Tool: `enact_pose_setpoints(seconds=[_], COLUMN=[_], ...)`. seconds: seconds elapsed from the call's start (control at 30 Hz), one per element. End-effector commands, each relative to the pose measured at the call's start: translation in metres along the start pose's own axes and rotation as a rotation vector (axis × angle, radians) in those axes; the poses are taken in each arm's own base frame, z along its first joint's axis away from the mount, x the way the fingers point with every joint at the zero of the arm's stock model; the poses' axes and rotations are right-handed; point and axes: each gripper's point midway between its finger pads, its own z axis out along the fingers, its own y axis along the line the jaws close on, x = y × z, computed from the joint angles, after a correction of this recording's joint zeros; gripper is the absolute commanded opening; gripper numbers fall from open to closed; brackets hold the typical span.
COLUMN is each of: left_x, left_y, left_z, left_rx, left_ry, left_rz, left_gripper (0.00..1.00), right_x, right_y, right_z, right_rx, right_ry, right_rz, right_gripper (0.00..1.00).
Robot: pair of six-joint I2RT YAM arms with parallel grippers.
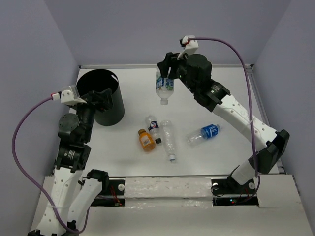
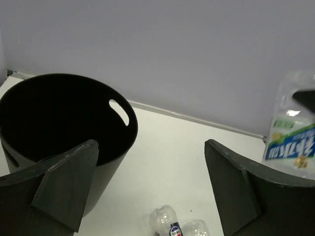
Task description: Put the plastic bottles in the bin
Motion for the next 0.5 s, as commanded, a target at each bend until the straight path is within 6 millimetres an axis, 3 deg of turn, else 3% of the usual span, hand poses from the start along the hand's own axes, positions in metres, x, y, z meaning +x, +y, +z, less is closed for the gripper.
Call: enact_pose_setpoints(seconds=[0.0, 0.1, 0.17, 0.2, 0.23, 0.27, 0.3, 0.33, 0.37, 0.47], left_x=[0.007, 0.019, 0.028, 0.036, 0.046, 0.052, 0.058, 0.069, 0.074, 0.081], left_y=[0.007, 0.012, 0.018, 0.021, 0.025, 0.031, 0.035, 0.038, 0.04, 0.039], left_z=[-0.014, -0.03, -0.038, -0.041, -0.048, -0.051, -0.055, -0.061, -0.063, -0.071], left_rx=[-0.022, -0.034, -0.056, -0.072, -0.089, -0.121, -0.143, -0.165, -0.173, -0.182], left_ry=[0.007, 0.046, 0.075, 0.096, 0.126, 0.141, 0.155, 0.18, 0.188, 0.204], left_rz=[-0.039, -0.068, -0.088, -0.112, -0.128, -0.148, -0.173, -0.212, -0.232, -0.291], left_gripper=[0.99, 0.99, 0.99, 0.99, 0.99, 0.99, 0.99, 0.99, 0.99, 0.99], right_x=[-0.077, -0.103, -0.111, -0.135, -0.141, -0.116, -0.113, -0.138, -0.11, -0.095], right_y=[0.1, 0.158, 0.173, 0.185, 0.19, 0.202, 0.211, 0.215, 0.227, 0.243], right_z=[0.0, 0.007, 0.016, 0.009, 0.014, 0.04, 0.045, 0.038, 0.059, 0.071], right_rx=[-0.33, -0.493, -0.526, -0.564, -0.575, -0.579, -0.617, -0.64, -0.648, -0.662], right_ry=[-0.229, -0.354, -0.402, -0.466, -0.496, -0.463, -0.468, -0.542, -0.517, -0.585], right_rz=[0.075, 0.122, 0.133, 0.15, 0.169, 0.172, 0.169, 0.19, 0.191, 0.203], right_gripper=[0.44, 0.45, 0.45, 0.45, 0.45, 0.45, 0.45, 0.45, 0.45, 0.45])
